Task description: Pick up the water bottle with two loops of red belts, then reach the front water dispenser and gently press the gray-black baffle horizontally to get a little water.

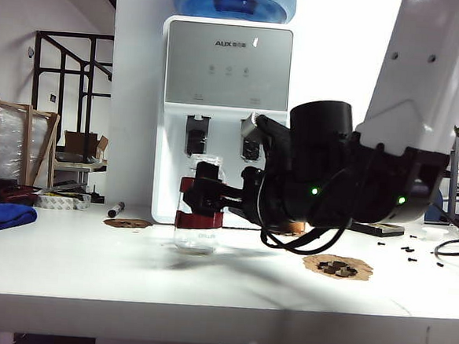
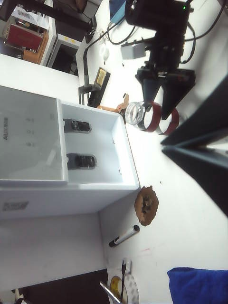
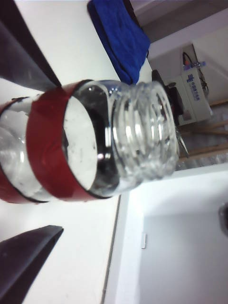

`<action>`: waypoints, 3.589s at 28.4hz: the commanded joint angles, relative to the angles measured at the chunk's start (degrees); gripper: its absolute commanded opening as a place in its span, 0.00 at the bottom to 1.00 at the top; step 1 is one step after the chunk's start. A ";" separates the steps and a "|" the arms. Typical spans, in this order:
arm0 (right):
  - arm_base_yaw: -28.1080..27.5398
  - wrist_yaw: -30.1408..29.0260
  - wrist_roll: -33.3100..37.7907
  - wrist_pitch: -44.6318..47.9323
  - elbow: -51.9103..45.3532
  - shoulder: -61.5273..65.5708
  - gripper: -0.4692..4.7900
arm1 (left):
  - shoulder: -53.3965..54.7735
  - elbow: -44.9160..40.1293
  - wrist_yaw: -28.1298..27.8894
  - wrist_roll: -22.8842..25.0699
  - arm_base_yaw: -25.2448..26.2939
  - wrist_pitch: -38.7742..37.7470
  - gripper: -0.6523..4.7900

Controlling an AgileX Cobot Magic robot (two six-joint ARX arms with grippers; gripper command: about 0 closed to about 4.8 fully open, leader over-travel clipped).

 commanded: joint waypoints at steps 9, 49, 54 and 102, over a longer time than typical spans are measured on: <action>-0.11 -6.08 0.00 -4.24 7.34 2.08 1.00 | 0.02 0.22 0.17 -0.22 -0.02 0.46 0.11; -2.14 22.69 -12.09 -16.57 14.47 -4.79 0.09 | 0.00 0.22 0.22 -0.22 -0.02 0.42 0.11; -4.52 18.73 -11.65 -20.98 20.94 -1.27 0.09 | 0.00 0.22 0.22 -0.22 -0.02 0.24 0.11; -9.01 13.03 -14.34 -26.71 42.27 10.51 0.09 | -0.11 0.28 0.20 -0.20 -0.02 0.07 0.11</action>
